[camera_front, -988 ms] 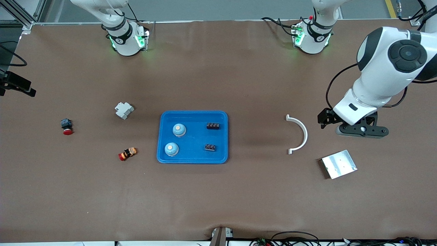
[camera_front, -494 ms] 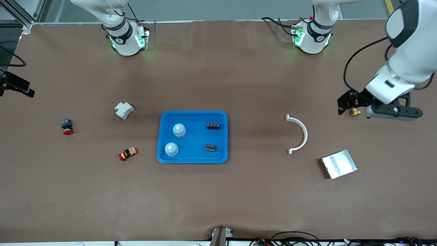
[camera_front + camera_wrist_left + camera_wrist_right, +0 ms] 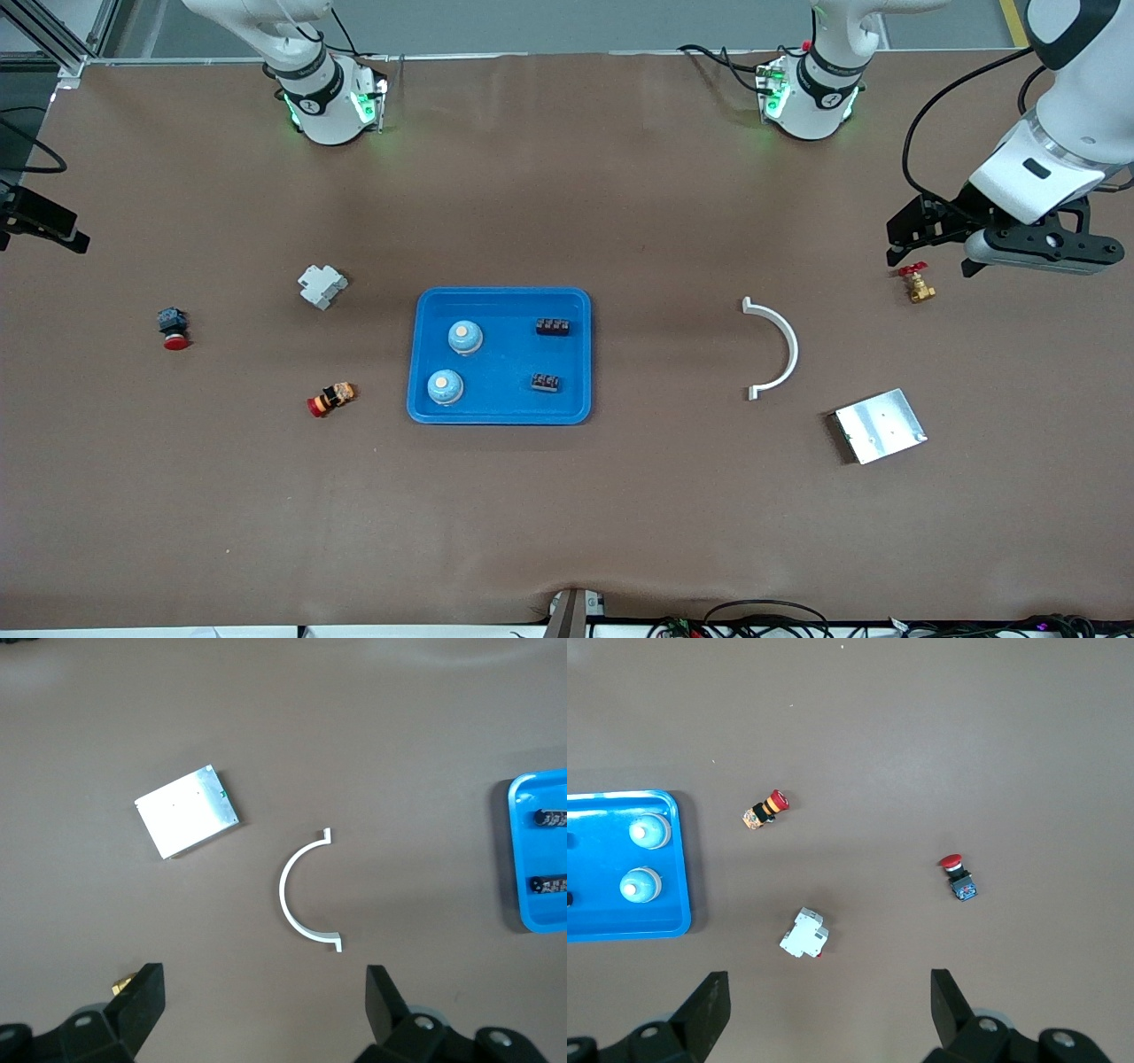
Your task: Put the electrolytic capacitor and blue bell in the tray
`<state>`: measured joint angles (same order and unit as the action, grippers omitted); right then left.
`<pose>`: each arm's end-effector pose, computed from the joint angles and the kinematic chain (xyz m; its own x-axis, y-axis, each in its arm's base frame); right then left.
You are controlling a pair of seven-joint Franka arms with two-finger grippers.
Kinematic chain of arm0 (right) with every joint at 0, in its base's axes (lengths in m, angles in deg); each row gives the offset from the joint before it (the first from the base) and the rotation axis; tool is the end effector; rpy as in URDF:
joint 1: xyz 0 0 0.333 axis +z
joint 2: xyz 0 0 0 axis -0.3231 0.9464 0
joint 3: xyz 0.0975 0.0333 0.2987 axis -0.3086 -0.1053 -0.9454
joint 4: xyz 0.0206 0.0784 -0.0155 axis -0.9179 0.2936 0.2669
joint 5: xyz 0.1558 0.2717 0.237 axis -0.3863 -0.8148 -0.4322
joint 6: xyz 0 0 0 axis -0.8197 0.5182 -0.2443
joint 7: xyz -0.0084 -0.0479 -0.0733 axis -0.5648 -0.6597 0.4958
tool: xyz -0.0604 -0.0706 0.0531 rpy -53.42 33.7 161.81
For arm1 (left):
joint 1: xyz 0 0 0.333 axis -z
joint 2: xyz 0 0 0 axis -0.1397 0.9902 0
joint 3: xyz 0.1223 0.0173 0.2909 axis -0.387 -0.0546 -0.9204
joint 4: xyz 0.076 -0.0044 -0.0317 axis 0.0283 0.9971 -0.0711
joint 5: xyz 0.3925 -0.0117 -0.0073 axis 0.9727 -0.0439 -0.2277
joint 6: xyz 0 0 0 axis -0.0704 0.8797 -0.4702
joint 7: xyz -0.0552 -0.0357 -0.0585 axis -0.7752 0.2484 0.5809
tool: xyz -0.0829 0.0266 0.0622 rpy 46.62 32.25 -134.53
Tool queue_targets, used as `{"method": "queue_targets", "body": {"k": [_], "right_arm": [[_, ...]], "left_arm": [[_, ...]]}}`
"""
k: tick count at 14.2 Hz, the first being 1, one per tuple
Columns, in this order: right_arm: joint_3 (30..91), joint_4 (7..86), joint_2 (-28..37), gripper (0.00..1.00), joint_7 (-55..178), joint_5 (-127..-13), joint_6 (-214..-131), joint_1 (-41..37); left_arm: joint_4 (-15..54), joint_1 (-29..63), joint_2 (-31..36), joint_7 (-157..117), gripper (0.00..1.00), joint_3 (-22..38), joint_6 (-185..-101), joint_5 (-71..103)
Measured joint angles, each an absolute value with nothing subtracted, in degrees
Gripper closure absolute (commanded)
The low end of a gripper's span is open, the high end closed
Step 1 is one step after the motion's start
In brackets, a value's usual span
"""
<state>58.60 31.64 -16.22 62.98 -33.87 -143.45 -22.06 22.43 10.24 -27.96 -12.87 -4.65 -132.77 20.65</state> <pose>0.5598 -0.0646 0.6421 0.9985 -0.0551 -0.0054 -0.0551 -0.9984 -0.0136 0.5432 -0.0843 0.5904 0.9797 -0.1345 0.1487 -0.1445 -0.9878 0.0588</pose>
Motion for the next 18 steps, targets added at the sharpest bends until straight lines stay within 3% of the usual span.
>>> {"method": "queue_targets", "body": {"k": [5,18], "right_arm": [[58.62,31.64,-16.22,0.00,62.97,-33.87,-143.58,-22.07],[58.30,31.43,-16.22,0.00,60.24,-33.83,-143.44,-21.94]], "left_arm": [[18.81,13.53,-27.88,-12.87,0.00,-8.99,-130.33,20.65],[13.38,14.09,-24.11,-12.66,0.00,-9.34,-122.56,25.67]]}}
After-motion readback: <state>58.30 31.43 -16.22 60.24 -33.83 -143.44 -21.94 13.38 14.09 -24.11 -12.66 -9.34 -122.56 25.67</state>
